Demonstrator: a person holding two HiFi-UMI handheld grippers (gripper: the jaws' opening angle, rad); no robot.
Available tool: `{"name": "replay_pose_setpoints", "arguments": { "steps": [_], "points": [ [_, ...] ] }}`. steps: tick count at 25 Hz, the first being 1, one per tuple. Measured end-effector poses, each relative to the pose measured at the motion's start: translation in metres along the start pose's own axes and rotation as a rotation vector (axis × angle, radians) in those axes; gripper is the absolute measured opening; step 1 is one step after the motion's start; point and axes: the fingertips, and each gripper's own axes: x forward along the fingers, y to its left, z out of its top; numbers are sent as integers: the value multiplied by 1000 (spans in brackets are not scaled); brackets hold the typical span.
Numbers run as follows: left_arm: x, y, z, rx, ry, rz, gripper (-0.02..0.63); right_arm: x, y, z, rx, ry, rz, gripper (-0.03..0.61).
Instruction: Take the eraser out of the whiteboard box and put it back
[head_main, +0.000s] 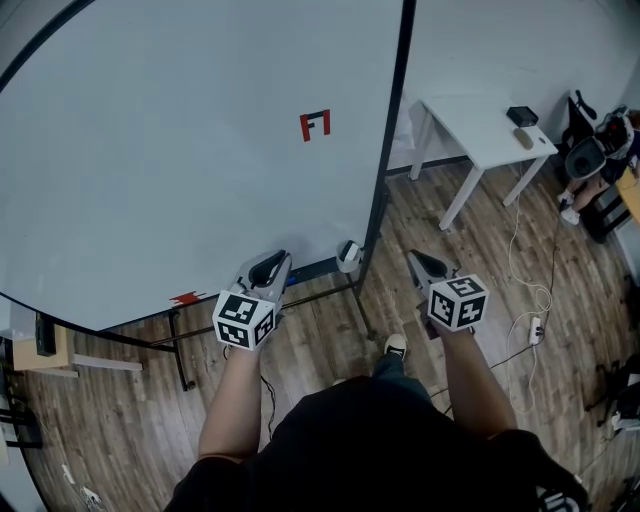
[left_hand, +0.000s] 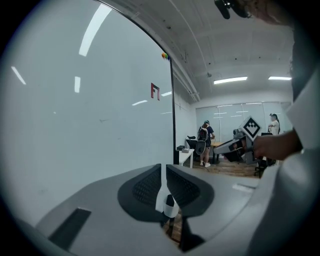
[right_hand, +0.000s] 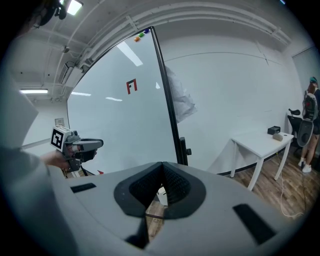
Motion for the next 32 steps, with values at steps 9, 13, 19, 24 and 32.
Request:
{"name": "replay_pose_setpoints", "arguments": {
  "steps": [9, 13, 19, 24, 32],
  "points": [
    [25, -3, 1, 5, 24, 29, 43, 21, -28, 9, -21, 12, 39, -5],
    [41, -4, -1, -6, 38, 46, 43, 32, -42, 11, -31, 29, 64, -5],
    [58, -3, -7, -25, 57, 76, 43, 49, -58, 14, -48, 55, 102, -5],
    [70, -1, -9, -37, 65, 101, 43, 63, -68, 18, -63, 66, 132, -5],
    [83, 4, -9, -49, 78, 127, 43, 83, -76, 21, -71, 85, 171, -5]
  ]
}}
